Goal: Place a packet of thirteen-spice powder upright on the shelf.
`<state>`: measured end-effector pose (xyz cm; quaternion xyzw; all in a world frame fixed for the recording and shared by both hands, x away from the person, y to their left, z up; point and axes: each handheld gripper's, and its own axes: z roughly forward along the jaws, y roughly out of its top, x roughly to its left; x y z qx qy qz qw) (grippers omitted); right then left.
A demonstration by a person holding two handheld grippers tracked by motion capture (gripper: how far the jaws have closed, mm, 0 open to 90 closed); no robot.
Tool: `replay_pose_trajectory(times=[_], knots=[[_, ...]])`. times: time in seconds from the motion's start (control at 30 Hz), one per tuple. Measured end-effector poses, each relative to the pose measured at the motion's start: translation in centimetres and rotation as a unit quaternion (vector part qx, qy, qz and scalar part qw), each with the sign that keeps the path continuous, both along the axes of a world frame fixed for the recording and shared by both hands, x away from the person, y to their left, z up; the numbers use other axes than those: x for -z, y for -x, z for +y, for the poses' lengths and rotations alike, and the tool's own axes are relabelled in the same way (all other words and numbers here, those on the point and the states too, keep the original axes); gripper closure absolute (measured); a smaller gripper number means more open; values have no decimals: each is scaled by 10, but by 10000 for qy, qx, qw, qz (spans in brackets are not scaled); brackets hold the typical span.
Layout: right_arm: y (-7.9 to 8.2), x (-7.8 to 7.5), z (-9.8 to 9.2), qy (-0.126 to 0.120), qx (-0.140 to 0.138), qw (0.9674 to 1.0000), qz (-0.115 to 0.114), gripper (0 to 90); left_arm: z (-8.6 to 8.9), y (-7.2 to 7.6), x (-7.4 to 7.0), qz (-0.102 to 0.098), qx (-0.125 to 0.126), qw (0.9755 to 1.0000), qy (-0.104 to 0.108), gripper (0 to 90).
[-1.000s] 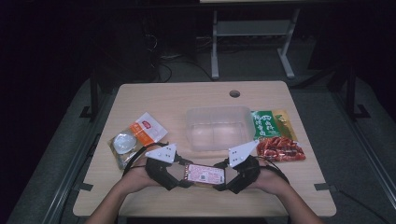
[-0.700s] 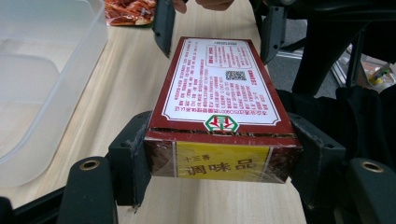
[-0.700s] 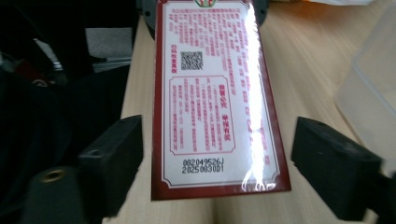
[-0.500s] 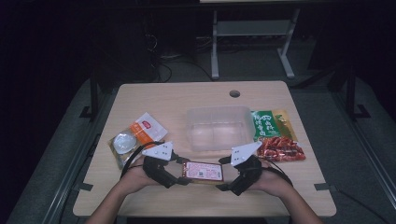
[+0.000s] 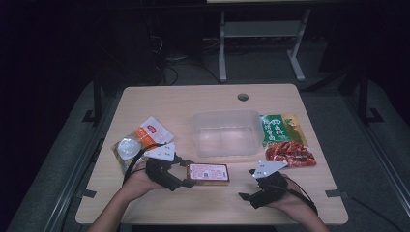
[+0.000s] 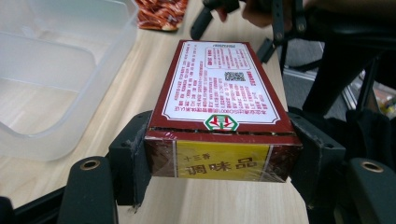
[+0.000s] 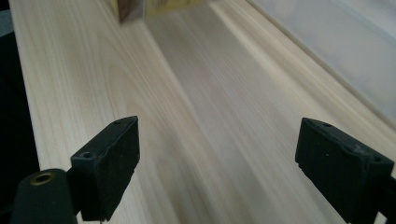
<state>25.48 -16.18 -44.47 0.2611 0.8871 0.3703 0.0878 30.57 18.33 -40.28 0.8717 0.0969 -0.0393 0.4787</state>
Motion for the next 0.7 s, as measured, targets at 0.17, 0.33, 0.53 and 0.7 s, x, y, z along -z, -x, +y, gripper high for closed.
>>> replay_pose_trajectory(times=[0.17, 0.33, 0.53, 0.7], knots=[[2, 4, -5, 14, 148, 9999, 65, 135, -5, -5, -6, -19, -81, 10000, -32, 319], [-1, 6, -3, 33, 133, 9999, 21, 135, -13, -15, -12, -69, -55, 9999, -147, 319], [-1, 6, -2, 10, 89, 10000, 13, 135, -20, -26, -19, -130, -33, 9997, -200, 319], [-2, 6, -3, -33, 89, 10000, -16, 135, -26, -36, -26, -138, -24, 9997, -183, 319]])
